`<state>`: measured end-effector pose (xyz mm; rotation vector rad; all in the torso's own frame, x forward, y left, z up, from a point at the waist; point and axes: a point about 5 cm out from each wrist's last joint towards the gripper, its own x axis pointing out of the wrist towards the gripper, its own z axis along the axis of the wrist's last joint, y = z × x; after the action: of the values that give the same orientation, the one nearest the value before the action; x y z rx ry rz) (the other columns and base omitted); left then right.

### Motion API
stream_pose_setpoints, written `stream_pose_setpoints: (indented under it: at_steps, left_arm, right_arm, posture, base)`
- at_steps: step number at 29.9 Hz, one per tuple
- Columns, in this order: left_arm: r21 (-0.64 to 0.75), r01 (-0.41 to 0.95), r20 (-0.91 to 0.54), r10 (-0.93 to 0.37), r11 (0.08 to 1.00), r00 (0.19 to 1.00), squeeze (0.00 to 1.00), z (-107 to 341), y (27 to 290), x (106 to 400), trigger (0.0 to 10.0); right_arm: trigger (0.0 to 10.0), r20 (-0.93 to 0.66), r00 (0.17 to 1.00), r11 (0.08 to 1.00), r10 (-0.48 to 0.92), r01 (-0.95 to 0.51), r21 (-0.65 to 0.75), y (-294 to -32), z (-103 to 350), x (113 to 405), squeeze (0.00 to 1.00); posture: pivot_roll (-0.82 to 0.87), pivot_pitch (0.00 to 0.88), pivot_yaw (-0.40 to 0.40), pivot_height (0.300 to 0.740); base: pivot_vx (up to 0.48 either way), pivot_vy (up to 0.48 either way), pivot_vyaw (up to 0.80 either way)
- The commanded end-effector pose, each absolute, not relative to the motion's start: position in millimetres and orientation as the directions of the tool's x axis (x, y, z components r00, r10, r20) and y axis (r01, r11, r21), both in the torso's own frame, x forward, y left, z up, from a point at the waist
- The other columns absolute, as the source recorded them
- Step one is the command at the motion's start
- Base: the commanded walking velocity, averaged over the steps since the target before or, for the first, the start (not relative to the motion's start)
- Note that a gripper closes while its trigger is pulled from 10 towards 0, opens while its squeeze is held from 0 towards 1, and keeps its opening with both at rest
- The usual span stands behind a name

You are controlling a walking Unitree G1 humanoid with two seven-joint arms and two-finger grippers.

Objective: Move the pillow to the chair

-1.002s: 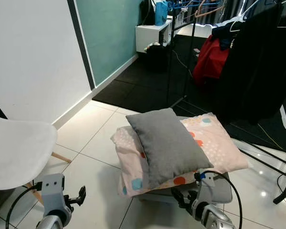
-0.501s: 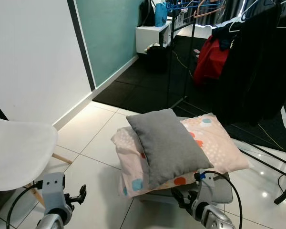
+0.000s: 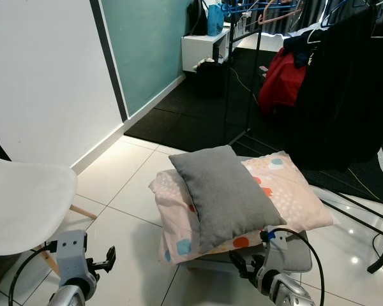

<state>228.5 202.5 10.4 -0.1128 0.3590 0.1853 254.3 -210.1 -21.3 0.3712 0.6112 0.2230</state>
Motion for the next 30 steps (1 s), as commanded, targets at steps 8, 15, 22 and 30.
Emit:
stream_pose_setpoints:
  at_steps: [8,15,22,30]
  left_arm:
    - [-0.077,-0.211,-0.370,0.168,0.975,0.914,0.00,10,204,225,10.0]
    - [-0.082,-0.217,-0.375,0.172,0.973,0.911,0.00,8,205,224,10.0]
    - [-0.085,-0.224,-0.390,0.174,0.971,0.904,0.00,4,206,221,10.0]
    - [-0.092,-0.243,-0.446,0.178,0.966,0.877,0.00,-10,207,211,10.0]
  right_arm:
    - [10.0,-0.528,0.793,0.913,0.302,-0.081,0.401,-211,-24,252,0.00]
    - [10.0,-0.527,0.794,0.912,0.303,-0.082,0.402,-212,-23,252,0.00]
    - [10.0,-0.528,0.794,0.911,0.301,-0.076,0.404,-212,-24,251,0.00]
    - [10.0,-0.523,0.799,0.908,0.297,-0.067,0.413,-211,-24,252,0.00]
  posture:
    - [-0.08,0.050,-0.011,0.740]
    - [-0.08,0.060,-0.010,0.740]
    - [-0.08,0.057,-0.006,0.740]
    - [-0.08,0.059,-0.003,0.740]
  base:
    - [0.000,0.000,0.00]
    - [0.000,0.000,0.00]
    - [0.000,0.000,0.00]
    - [0.000,0.000,0.00]
